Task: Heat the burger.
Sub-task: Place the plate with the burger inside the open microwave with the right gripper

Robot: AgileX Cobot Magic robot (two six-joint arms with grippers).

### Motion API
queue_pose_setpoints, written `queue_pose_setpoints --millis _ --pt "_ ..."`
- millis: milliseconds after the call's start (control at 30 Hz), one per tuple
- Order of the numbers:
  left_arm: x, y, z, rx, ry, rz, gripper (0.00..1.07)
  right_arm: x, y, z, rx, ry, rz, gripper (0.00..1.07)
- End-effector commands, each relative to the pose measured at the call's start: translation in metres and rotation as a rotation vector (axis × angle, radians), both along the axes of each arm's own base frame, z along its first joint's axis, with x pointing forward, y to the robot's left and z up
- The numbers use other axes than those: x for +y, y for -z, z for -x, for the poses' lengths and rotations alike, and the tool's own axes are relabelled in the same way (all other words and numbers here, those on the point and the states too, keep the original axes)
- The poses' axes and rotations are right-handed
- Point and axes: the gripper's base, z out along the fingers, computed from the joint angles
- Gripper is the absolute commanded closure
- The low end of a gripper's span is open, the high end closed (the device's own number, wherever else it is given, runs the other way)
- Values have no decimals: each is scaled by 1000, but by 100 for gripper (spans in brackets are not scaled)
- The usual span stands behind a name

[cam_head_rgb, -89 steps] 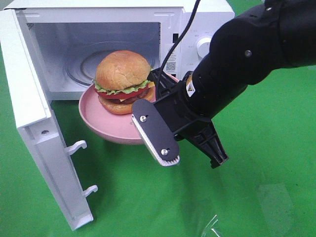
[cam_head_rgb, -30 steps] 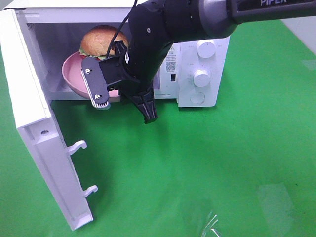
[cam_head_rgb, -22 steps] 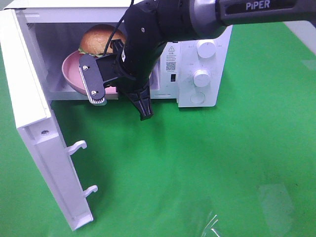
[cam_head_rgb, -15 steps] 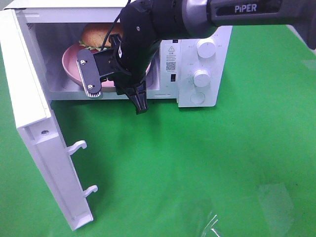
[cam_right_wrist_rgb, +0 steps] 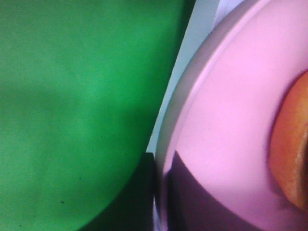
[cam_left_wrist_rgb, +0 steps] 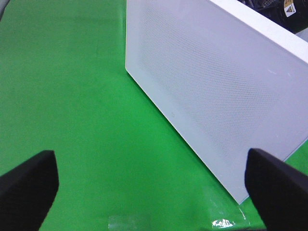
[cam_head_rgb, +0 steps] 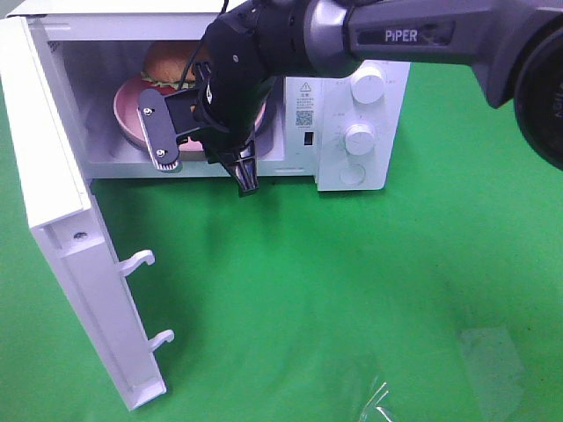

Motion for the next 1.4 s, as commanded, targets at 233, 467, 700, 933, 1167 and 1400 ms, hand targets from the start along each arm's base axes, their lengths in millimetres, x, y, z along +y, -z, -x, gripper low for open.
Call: queue_pose_setpoints --millis 233,467,700,933,1167,1400 --pt "-1 0 0 -1 4 7 9 -3 -8 -19 -99 -12 -45 107" --pt "-1 0 0 -1 4 7 9 0 2 -23 -117 -32 -51 107" --pt "-1 0 0 -1 3 7 9 -2 6 -30 -123 -23 -56 106" --pt "-1 0 0 -1 1 8 9 0 4 -31 -146 -44 -58 105" --pt "-1 0 0 -1 1 8 9 0 4 -31 -146 -44 -58 99" --pt "-1 0 0 -1 1 8 9 1 4 -30 -129 -32 -80 85"
